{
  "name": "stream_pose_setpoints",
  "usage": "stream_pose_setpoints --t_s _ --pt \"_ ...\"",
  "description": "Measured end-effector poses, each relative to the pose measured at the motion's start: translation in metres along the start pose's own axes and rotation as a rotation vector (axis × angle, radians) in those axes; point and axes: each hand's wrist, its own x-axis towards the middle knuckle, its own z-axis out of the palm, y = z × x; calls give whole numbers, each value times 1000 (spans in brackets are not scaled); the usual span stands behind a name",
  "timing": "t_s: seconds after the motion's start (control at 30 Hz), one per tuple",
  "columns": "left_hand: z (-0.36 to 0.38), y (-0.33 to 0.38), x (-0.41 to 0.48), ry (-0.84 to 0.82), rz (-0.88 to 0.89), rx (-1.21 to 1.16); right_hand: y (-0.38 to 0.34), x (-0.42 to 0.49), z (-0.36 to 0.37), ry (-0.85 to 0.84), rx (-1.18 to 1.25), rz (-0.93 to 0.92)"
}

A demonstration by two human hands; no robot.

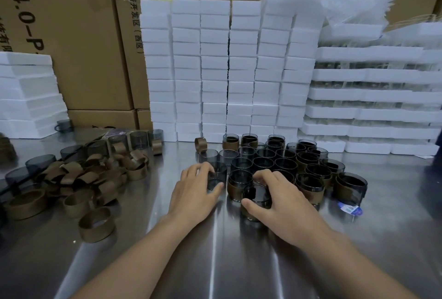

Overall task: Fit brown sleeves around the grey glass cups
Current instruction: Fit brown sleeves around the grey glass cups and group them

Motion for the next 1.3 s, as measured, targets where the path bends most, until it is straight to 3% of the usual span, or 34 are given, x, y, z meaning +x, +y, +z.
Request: stream_pose_setpoints --t_s 0.23,0.4,0.53,0.7,0.77,0.97,1.17,1.3 --pt "-9 -3 4 260 -52 -298 -4 -2 -4 77 -99 -26" --pt "-31 20 1 425 150 -504 -14 -6 -7 176 -7 -110" --pt "-48 48 -15 515 360 -504 -26 -12 -9 227 99 -203" --pt "-54 66 -26 522 409 -580 -30 -15 -11 306 138 -256" --pt "-55 68 -27 485 373 -672 -30 -15 -11 327 125 -266" --pt "-55 76 -24 231 81 -1302 -29 -15 -9 336 80 -263" --pt "-57 86 -27 -245 -375 -1806 -34 -16 -9 352 95 -303" --pt "-57 88 -29 -381 -484 -1882 -34 -16 -8 367 76 -336"
